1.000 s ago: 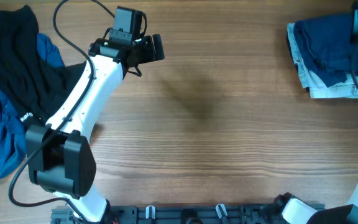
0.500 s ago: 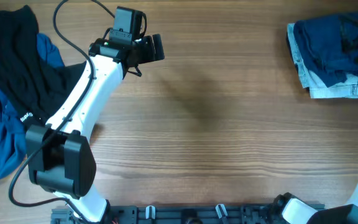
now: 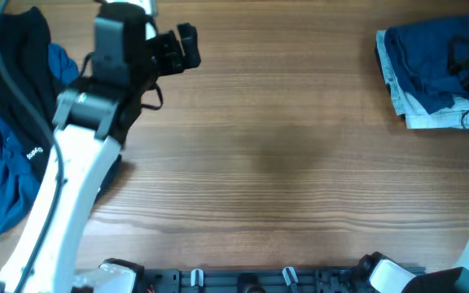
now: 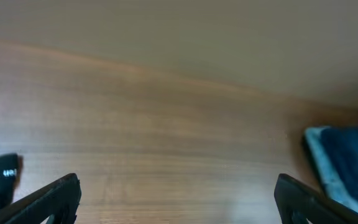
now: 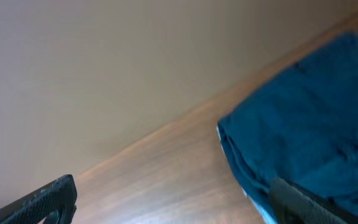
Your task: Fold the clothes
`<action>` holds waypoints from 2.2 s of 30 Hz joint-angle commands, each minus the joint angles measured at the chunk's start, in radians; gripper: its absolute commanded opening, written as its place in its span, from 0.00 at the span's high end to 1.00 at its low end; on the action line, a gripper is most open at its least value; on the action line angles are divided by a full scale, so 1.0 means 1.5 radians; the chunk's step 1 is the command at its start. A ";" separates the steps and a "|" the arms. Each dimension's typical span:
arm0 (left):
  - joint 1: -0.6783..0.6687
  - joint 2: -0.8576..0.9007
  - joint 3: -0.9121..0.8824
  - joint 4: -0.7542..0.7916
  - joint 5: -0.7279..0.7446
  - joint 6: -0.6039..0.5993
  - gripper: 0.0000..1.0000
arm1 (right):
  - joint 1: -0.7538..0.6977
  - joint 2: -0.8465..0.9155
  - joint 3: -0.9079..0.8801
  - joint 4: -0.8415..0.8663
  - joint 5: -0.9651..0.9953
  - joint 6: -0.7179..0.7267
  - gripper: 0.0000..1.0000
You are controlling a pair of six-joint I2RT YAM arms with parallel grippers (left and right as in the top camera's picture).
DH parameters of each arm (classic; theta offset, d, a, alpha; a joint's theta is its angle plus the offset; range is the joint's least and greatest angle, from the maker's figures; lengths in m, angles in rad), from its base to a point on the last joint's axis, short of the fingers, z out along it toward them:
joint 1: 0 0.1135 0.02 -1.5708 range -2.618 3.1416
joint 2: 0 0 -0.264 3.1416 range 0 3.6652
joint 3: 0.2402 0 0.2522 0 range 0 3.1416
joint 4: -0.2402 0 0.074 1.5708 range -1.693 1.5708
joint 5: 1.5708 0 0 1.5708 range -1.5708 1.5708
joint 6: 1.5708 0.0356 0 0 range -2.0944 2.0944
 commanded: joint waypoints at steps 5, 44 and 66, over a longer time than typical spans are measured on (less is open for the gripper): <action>0.037 -0.218 -0.032 -0.028 -0.004 -0.004 0.00 | -0.001 -0.001 0.003 -0.020 0.009 0.002 0.00; 0.224 -0.950 -1.012 0.385 0.049 -0.006 0.00 | -0.001 -0.001 0.003 -0.019 0.009 0.002 0.00; 0.224 -0.950 -1.012 0.385 0.049 -0.006 0.00 | 0.001 -0.006 0.003 -0.020 0.009 0.002 0.00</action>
